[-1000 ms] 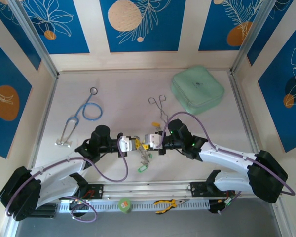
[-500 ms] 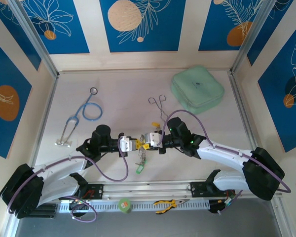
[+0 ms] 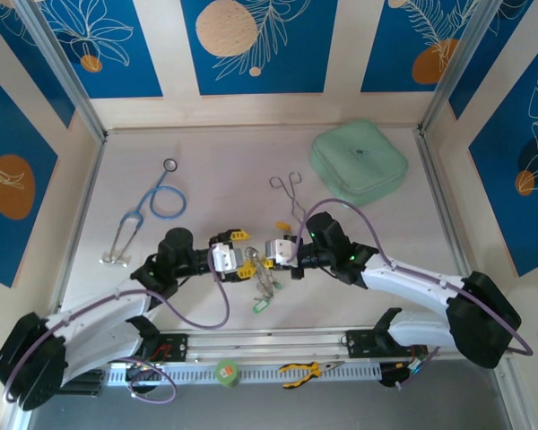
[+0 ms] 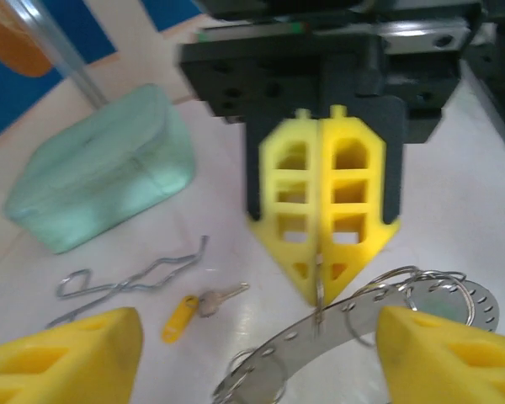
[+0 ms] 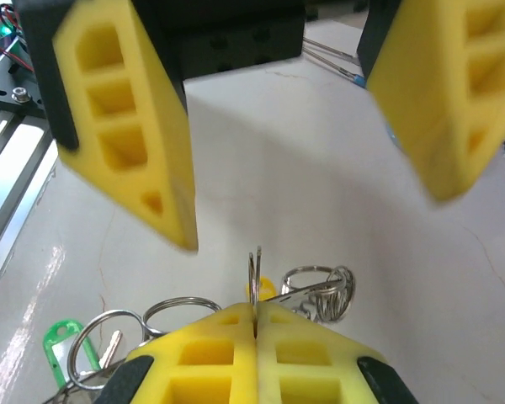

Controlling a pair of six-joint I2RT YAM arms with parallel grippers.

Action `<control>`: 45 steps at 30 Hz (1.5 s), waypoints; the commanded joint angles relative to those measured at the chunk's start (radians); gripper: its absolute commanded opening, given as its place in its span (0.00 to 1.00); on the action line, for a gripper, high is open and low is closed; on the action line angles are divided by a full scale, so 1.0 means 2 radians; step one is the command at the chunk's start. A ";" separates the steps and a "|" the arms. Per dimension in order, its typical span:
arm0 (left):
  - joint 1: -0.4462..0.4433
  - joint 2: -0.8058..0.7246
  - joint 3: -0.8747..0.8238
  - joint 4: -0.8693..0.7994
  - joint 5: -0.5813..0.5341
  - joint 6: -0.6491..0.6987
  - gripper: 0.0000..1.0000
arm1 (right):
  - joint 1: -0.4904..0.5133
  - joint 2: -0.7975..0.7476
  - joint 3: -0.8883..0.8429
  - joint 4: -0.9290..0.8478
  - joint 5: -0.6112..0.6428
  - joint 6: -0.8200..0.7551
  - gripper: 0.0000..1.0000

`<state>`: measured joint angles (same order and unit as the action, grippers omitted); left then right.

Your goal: Put the keys on the keyring

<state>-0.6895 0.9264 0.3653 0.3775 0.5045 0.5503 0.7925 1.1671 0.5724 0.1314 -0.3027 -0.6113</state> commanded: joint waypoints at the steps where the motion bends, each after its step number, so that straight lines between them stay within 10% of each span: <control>1: 0.002 -0.049 -0.001 -0.039 -0.054 -0.017 0.79 | 0.003 -0.039 0.003 -0.043 0.020 0.008 0.00; 13: 0.004 0.043 0.099 -0.084 -0.238 -0.229 0.84 | 0.006 -0.160 0.023 -0.228 0.111 -0.023 0.00; 26: -0.008 0.361 0.359 -0.286 -0.188 -0.546 0.73 | 0.008 -0.264 0.055 -0.388 0.176 -0.039 0.00; 45: -0.047 0.585 0.577 -0.427 -0.166 -0.549 0.40 | 0.004 -0.257 0.047 -0.360 0.157 -0.047 0.00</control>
<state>-0.7795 2.0743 1.4754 -0.4480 0.1440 -0.5346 0.8036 0.6529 0.6552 -0.6224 0.0410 -0.6918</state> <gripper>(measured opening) 0.408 0.054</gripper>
